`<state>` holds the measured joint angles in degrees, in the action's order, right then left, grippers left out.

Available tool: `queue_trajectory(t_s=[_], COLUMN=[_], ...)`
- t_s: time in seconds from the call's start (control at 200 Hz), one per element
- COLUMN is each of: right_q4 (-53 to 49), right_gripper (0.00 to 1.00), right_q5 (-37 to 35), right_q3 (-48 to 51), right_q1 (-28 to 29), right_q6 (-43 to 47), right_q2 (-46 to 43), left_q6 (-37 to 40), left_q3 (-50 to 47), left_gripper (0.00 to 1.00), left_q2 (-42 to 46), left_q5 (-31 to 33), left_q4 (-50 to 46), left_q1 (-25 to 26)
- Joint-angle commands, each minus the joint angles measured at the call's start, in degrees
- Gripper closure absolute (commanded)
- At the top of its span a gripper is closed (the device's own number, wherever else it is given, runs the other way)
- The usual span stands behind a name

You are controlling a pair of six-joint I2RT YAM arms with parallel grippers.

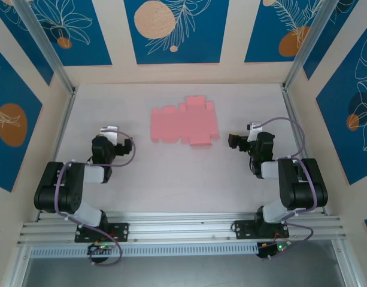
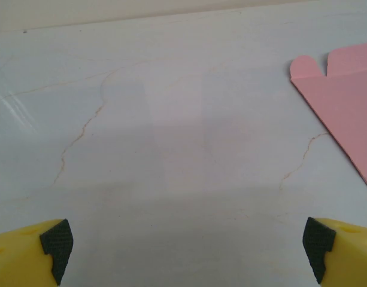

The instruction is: Fold the paper box

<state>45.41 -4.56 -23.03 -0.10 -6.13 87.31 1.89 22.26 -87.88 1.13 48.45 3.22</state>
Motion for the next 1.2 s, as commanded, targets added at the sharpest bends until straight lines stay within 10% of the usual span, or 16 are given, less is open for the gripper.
queue_trajectory(t_s=[0.0, 0.655, 1.195], right_q4=[0.75, 0.63, -41.03], right_gripper=[0.0, 0.0, 0.01], right_q5=[-0.85, -0.48, -1.76], right_q3=[-0.79, -0.97, -17.68], right_q1=[0.11, 0.1, 0.87], right_q6=[0.07, 0.1, -16.73], right_q2=[-0.04, -0.33, -15.19], left_q6=[-0.13, -0.06, -13.56], left_q3=[-0.11, 0.08, 9.7], left_gripper=[0.0, 0.0, 0.0], left_q2=[-0.17, -0.12, 17.23], left_q5=[0.39, 0.06, 1.56], left_q4=[0.84, 0.43, -22.74], left_q1=[-0.35, -0.41, -0.33])
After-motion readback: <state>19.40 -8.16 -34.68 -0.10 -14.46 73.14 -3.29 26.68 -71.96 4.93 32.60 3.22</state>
